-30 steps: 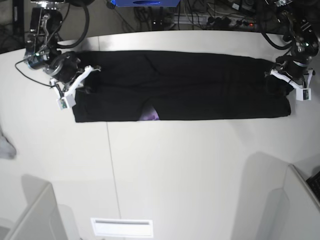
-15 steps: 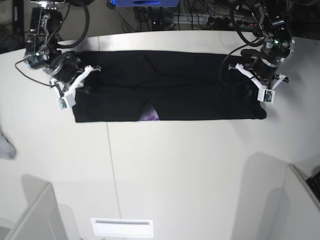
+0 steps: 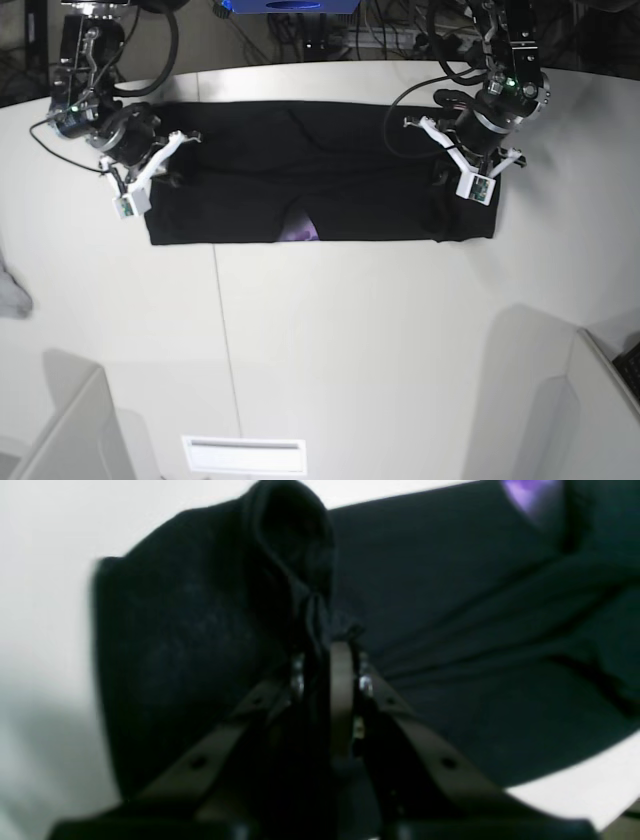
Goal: Fold the T-shirt properly
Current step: 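Fold the shirt end with the left gripper toward the right gripper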
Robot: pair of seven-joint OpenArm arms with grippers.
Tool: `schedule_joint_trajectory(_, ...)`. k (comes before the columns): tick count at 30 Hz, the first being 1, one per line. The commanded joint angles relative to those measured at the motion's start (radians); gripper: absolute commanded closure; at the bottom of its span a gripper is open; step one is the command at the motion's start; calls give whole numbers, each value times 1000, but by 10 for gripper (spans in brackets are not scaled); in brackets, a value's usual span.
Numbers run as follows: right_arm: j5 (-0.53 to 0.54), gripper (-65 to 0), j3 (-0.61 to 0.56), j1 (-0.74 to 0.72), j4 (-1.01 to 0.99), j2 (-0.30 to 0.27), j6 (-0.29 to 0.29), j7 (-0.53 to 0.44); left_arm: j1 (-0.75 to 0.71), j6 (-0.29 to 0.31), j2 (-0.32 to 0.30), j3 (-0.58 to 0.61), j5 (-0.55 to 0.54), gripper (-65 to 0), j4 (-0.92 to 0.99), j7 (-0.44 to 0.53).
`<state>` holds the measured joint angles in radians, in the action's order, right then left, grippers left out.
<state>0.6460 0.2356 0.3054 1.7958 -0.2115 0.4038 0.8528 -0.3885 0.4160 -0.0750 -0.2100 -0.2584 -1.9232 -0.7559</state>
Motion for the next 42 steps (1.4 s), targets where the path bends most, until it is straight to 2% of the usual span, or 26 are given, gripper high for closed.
schedule_joint_trajectory(1, 13, 0, 6, -7, 14, -9, 1, -20, 0, -24, -4, 7, -9, 0, -20, 19)
schedule_joint_trajectory(4, 13, 0, 6, -7, 12, -9, 1, -20, 4, -85, -6, 60, -15, 0, -20, 19)
schedule_joint_trajectory(11, 13, 0, 6, -8, 12, -9, 1, -20, 9, -142, -4, 183, -17, 0, -20, 20)
schedule_joint_trajectory(16, 13, 0, 6, -8, 12, -9, 1, -20, 26, -194, -4, 229, -17, 0, -15, 23)
schedule_joint_trajectory(34, 13, 0, 6, -10, 12, -9, 1, -20, 38, -200, -3, 235, -19, 0, -12, 19)
schedule_joint_trajectory(37, 13, 0, 6, -10, 12, 13, 1, -20, 38, -200, -3, 235, -19, 0, -12, 17)
schedule_joint_trajectory(42, 11, 0, 6, -10, 12, 17, 1, -20, 38, -200, -3, 235, -19, 0, -12, 17)
